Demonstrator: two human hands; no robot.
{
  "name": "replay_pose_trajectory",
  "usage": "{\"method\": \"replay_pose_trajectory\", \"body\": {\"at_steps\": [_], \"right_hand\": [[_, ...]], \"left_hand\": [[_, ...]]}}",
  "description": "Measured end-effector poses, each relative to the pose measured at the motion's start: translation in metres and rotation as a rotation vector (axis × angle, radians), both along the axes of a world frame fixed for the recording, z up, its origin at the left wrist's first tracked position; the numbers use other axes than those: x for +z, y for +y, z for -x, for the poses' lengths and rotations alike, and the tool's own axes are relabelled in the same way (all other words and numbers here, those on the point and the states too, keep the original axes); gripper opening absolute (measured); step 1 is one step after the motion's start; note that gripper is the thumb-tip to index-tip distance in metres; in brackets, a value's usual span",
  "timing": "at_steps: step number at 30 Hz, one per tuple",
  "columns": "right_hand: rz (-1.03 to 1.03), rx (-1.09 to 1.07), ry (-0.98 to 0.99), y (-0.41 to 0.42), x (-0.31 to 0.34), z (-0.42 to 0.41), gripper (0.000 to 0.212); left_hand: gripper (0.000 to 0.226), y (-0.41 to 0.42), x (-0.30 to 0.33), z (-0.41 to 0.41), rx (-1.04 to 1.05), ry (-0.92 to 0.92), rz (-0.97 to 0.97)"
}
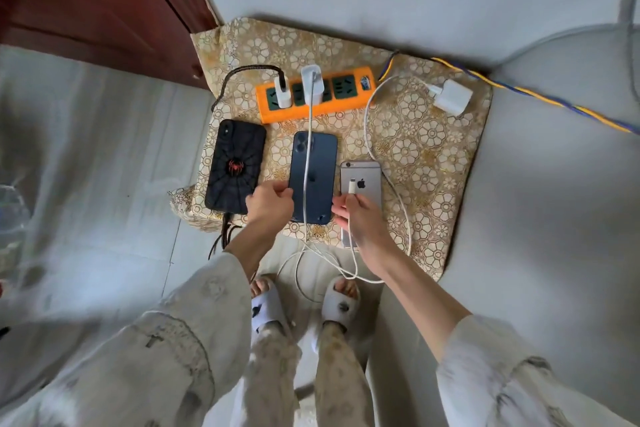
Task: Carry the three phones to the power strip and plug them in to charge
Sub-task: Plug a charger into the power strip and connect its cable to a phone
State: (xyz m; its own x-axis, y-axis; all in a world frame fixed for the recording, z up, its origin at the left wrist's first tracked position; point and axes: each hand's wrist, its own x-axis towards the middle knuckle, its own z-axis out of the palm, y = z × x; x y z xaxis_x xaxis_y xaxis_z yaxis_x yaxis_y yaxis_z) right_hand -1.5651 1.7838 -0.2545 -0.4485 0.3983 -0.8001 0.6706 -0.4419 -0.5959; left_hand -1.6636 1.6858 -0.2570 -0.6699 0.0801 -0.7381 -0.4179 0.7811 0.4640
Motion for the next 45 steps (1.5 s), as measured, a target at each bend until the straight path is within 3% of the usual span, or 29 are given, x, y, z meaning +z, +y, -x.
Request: {"method": "replay_pose_trajectory", "body": {"at_steps": [6, 10, 14, 18, 23, 26, 30, 45], "right_hand": [[0.022, 0.005, 0.013, 0.005, -0.001, 0.003, 0.033], [0.036, -0.019, 0.025, 0.006, 0.001, 0.003, 0.032], [0.067, -0.035, 0.035, 0.009, 0.003, 0.002, 0.031], [0.109, -0.007, 0.037, 0.008, 0.012, -0.002, 0.030], [-0.002, 0.005, 0.111, -0.002, 0.047, -0.017, 0.025], [0.034, 0.150, 0.168, -0.016, 0.067, -0.024, 0.020], [0.052, 0.239, 0.179, -0.037, 0.080, -0.025, 0.020], [0.092, 0.153, 0.184, -0.058, 0.084, -0.006, 0.021]], "left_hand": [[0.029, 0.013, 0.003, 0.004, 0.068, -0.215, -0.100], [0.033, 0.014, 0.005, 0.007, 0.062, -0.189, -0.020], [0.021, 0.011, 0.005, 0.006, 0.111, -0.160, -0.136], [0.016, 0.000, 0.013, 0.007, 0.016, -0.122, -0.162], [0.021, -0.027, 0.026, 0.003, 0.376, -0.231, -0.239], [0.028, -0.050, 0.036, -0.004, 0.574, -0.325, -0.401], [0.016, -0.070, 0.049, -0.012, 0.810, -0.423, -0.625], [0.020, -0.074, 0.066, -0.023, 0.812, -0.463, -0.833]]}}
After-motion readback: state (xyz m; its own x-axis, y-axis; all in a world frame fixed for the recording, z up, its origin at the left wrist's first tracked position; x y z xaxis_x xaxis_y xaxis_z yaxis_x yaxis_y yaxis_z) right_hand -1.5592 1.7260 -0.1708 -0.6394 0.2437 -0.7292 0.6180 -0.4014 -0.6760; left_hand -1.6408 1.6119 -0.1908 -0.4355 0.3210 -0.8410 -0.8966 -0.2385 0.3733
